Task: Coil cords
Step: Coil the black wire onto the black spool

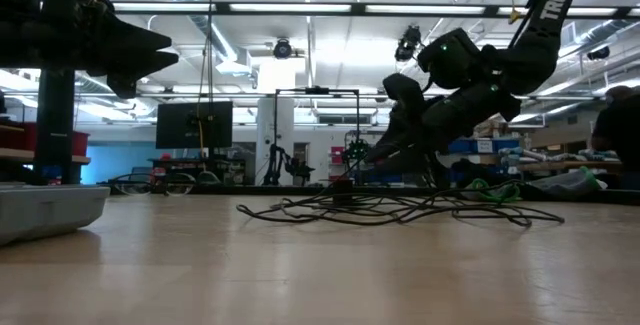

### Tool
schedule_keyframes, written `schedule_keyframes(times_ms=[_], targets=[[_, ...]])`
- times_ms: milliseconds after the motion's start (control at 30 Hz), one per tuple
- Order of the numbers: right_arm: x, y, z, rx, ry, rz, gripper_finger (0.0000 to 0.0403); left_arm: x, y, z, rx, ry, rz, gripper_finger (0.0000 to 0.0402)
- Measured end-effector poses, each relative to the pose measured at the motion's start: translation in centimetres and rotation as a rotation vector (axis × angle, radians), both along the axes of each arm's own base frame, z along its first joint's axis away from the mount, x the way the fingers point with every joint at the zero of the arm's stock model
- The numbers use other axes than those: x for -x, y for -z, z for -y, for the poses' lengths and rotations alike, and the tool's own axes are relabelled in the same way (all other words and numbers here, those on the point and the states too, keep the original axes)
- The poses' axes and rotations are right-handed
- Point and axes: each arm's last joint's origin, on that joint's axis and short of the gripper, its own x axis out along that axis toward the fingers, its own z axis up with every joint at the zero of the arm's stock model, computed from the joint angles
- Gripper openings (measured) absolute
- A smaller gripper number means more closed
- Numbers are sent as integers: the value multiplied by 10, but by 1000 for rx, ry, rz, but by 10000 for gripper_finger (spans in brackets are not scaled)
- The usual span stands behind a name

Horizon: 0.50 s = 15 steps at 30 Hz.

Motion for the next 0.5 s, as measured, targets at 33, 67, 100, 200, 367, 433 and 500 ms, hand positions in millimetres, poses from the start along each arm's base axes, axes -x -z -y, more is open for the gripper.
schedule_keyframes(times_ms=[33, 67, 100, 200, 367, 433, 500], targets=[[0, 0, -1, 4, 7, -6, 112, 0, 0, 0, 0, 0, 0, 184], [0, 1, -1, 5, 19, -18, 112, 0, 0, 0, 0, 0, 0, 184], [1, 2, 0, 1, 32, -24, 112, 0, 0, 0, 0, 0, 0, 184], [0, 1, -2, -13, 26, -18, 112, 0, 0, 0, 0, 0, 0, 184], [1, 4, -5, -19, 91, -53, 112, 0, 0, 0, 0, 0, 0, 184], [0, 4, -4, -27, 100, -49, 112, 0, 0, 0, 0, 0, 0, 184], [0, 4, -6, -32, 90, -45, 112, 0, 0, 0, 0, 0, 0, 184]])
